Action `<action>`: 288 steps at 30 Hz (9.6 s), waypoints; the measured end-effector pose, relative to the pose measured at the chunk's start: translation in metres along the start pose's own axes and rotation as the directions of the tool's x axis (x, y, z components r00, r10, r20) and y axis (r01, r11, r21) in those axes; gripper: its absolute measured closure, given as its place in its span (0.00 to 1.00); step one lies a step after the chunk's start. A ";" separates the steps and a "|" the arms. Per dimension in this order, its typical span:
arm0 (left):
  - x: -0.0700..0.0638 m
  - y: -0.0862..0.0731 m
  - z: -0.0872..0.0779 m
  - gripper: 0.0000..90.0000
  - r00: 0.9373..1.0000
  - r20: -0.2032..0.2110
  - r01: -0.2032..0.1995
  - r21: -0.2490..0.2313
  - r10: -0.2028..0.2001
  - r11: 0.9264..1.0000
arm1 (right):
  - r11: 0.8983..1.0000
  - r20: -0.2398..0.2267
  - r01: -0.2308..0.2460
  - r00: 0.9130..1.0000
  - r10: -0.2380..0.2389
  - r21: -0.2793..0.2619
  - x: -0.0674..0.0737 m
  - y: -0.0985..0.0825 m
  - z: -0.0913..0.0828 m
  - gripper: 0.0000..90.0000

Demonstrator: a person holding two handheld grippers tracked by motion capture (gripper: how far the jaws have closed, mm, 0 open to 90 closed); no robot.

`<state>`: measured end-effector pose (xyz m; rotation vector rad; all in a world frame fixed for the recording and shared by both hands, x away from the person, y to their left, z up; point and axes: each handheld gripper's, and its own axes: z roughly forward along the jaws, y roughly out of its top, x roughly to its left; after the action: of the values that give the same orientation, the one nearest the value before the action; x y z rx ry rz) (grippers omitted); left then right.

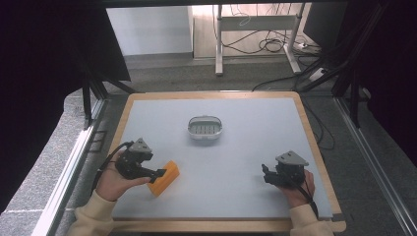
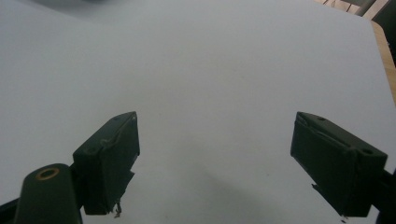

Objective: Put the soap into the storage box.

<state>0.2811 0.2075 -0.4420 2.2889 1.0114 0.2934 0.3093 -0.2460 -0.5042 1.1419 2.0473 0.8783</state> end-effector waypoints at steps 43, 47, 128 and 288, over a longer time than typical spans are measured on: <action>-0.008 -0.008 0.065 0.69 1.000 0.002 0.029 0.185 -0.030 0.982 | 1.000 0.010 0.018 1.000 -0.018 0.005 0.002 -0.002 0.003 0.18; -0.006 -0.007 0.060 0.69 0.999 0.016 0.031 0.170 -0.034 0.985 | 0.999 0.020 0.035 0.999 -0.034 -0.010 0.004 -0.001 0.002 0.18; 0.003 0.065 0.033 0.69 0.994 0.009 -0.108 0.013 0.108 0.994 | 0.999 -0.006 0.034 0.999 -0.034 0.004 0.007 -0.002 0.002 0.20; 0.026 0.220 0.095 0.69 0.882 0.179 -0.457 0.101 0.435 0.884 | 0.999 0.022 0.007 1.000 -0.008 0.037 -0.002 -0.008 0.005 0.20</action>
<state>0.4700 0.0702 -0.3829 2.6144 0.4245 0.2341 0.3099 -0.2499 -0.5130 1.1576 2.0562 0.8233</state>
